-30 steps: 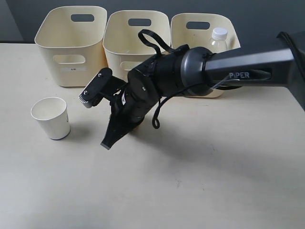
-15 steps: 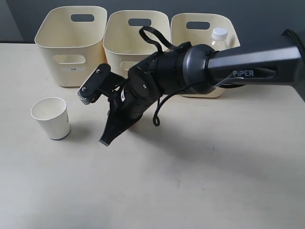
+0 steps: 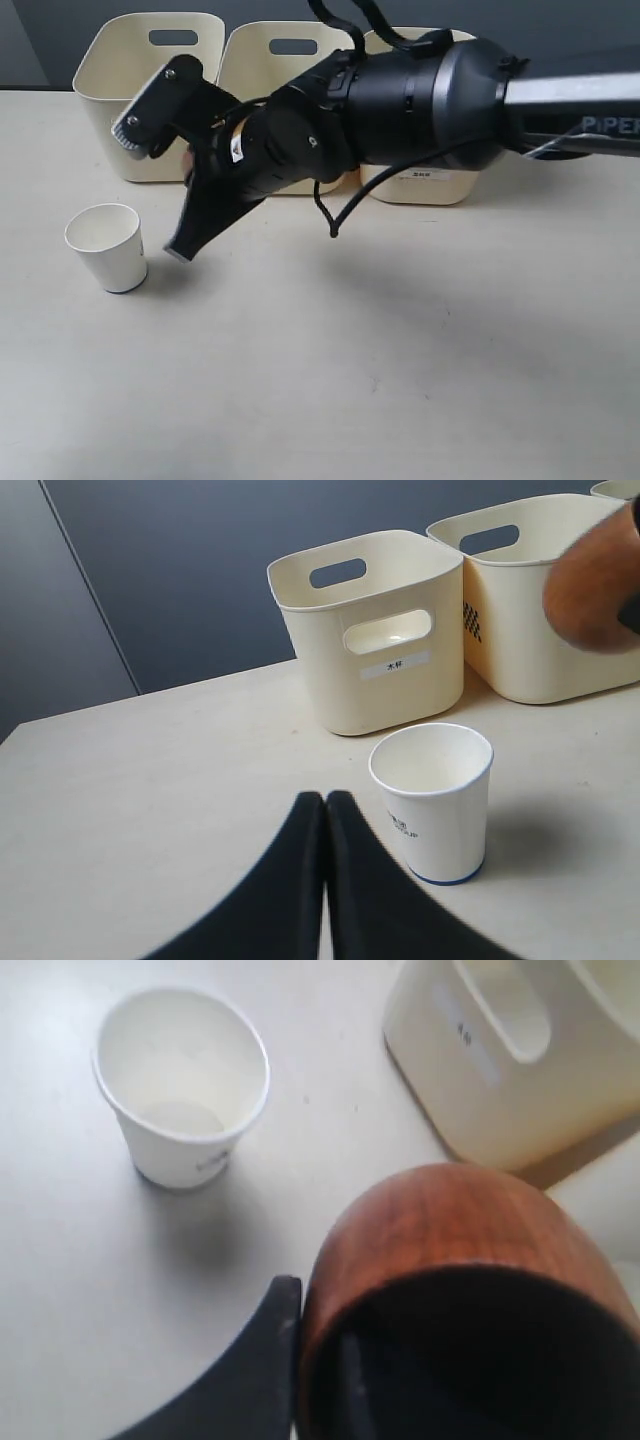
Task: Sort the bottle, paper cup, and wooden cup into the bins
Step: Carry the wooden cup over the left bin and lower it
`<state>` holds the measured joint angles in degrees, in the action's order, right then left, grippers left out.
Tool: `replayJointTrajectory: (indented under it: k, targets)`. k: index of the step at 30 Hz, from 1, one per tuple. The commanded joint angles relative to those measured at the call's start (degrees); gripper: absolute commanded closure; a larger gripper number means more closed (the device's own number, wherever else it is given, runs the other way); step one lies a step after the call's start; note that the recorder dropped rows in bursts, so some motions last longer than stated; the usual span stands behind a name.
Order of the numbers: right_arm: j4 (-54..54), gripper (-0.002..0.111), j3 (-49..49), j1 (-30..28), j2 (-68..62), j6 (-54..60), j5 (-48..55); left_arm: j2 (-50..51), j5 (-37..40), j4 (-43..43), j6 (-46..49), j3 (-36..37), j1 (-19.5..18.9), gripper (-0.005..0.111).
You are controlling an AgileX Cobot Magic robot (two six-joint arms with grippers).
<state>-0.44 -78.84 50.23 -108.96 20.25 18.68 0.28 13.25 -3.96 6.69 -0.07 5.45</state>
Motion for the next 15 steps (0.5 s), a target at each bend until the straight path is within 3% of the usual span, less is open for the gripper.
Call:
replayJointTrajectory:
  k: [1,8,15]
  targets:
    - [-0.6,0.108,-0.3,1.1,3.7,0.7,-6.6,-0.3,-0.3,0.0,-0.1,0.1,0.4,0.107]
    - [-0.3,0.108,-5.5,1.1,5.5,0.6,-8.1,-0.3,-0.3,0.0,-0.1,0.1,0.4,0.107]
    - [-0.1,0.108,-18.9,1.1,2.2,0.4,-8.1,-0.3,-0.3,0.0,-0.1,0.1,0.4,0.107]
